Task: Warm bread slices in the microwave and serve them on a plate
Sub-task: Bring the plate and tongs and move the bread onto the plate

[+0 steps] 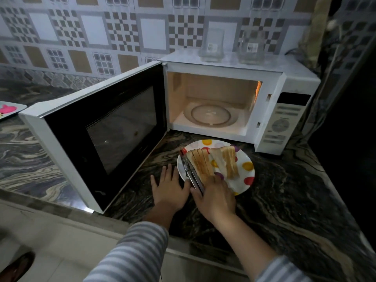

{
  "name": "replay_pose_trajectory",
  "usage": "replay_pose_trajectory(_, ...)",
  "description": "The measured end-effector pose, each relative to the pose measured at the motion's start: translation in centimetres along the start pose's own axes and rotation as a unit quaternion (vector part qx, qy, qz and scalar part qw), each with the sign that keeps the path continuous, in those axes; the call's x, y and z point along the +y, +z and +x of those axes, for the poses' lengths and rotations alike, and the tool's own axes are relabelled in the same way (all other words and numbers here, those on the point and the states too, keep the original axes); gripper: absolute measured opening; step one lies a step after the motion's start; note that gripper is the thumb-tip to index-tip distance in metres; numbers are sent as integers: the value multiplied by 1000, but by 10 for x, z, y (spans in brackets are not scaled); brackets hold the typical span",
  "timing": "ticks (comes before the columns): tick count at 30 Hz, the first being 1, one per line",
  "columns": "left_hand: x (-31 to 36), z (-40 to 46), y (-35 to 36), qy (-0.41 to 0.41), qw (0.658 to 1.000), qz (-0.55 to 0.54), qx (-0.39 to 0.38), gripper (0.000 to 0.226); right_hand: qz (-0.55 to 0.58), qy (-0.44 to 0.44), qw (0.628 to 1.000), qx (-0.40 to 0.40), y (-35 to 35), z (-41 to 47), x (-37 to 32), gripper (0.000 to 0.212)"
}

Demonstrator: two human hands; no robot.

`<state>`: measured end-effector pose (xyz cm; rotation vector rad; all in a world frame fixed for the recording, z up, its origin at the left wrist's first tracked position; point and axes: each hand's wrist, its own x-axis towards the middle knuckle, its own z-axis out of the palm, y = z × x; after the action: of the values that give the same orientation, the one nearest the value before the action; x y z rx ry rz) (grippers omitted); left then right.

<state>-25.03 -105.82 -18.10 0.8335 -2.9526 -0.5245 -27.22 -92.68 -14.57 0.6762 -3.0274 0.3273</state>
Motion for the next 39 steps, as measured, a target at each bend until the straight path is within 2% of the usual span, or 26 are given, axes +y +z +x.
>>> replay_pose_trajectory(2, -1, 4, -3, 1, 1000, -2, -20, 66, 80, 16, 996, 47, -2, 4, 11, 56)
replay_pose_trajectory(4, -4, 10, -7, 13, 999, -5, -39, 65, 148, 42, 983, 105, -8, 12, 29, 42)
replay_pose_trajectory(6, -8, 17, -10, 29, 998, -3, -56, 66, 168, 83, 968, 164, -13, 23, 54, 30)
replay_pose_trajectory(8, -12, 24, -11, 39, 997, 2, -66, 66, 168, 126, 959, 192, -14, 36, 82, 32)
replay_pose_trajectory(10, -14, 33, -11, 47, 997, 8, -66, 65, 167, 152, 960, 165, -10, 49, 107, 38)
replay_pose_trajectory(16, -17, 43, -7, 59, 997, 32, -35, 59, 121, 140, 983, 15, 10, 66, 132, 52)
replay_pose_trajectory(23, -18, 44, -8, 66, 997, -32, -19, 51, 69, 147, 987, -21, 16, 70, 130, 53)
replay_pose_trajectory(28, -11, 46, -9, 59, 996, -61, -30, 54, 71, 152, 986, -23, 16, 71, 128, 58)
replay_pose_trajectory(33, 1, 51, -5, 46, 996, -79, -16, 57, 39, 151, 985, -67, 13, 74, 125, 50)
replay_pose_trajectory(39, 10, 52, -6, 37, 989, -143, -19, 53, 107, 157, 978, -81, 6, 73, 121, 56)
